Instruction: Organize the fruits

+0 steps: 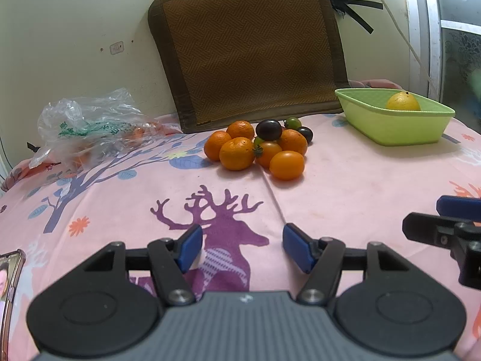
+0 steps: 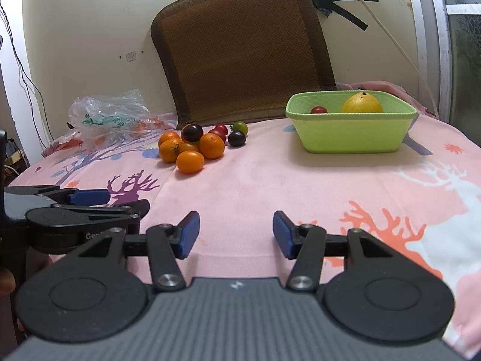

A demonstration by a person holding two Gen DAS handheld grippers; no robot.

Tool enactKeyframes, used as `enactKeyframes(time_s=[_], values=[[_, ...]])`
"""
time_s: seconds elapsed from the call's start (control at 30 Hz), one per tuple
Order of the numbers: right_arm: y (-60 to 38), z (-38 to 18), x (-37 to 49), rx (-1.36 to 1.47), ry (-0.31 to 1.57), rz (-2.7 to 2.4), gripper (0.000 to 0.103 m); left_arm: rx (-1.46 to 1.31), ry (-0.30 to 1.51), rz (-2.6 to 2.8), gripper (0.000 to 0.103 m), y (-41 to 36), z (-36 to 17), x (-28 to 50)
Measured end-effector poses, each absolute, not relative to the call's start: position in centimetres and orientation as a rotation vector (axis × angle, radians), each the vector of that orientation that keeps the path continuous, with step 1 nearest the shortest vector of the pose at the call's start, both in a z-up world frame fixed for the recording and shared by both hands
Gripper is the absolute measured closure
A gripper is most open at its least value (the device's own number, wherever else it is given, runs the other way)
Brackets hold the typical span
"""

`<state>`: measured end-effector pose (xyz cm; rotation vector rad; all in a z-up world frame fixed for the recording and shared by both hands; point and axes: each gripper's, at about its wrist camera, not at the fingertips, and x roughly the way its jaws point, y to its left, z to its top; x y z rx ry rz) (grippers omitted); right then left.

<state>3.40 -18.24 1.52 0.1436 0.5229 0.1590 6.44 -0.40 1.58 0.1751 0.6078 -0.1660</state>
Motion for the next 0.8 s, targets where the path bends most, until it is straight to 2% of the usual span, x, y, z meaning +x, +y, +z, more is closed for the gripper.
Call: enactKeyframes(time_s=[0.6,0.8], values=[[-17.7,1.4,3.8,0.126,0.544,0.134,0.046,0.103,0.629,-0.195,0.042,0.5,1.6,6.6],[-17.4,1.5,4.8,0.109,0.569,0.156,0.046,-0.003,0.618,-0.247,0.042,2.0,1.9,6.5]])
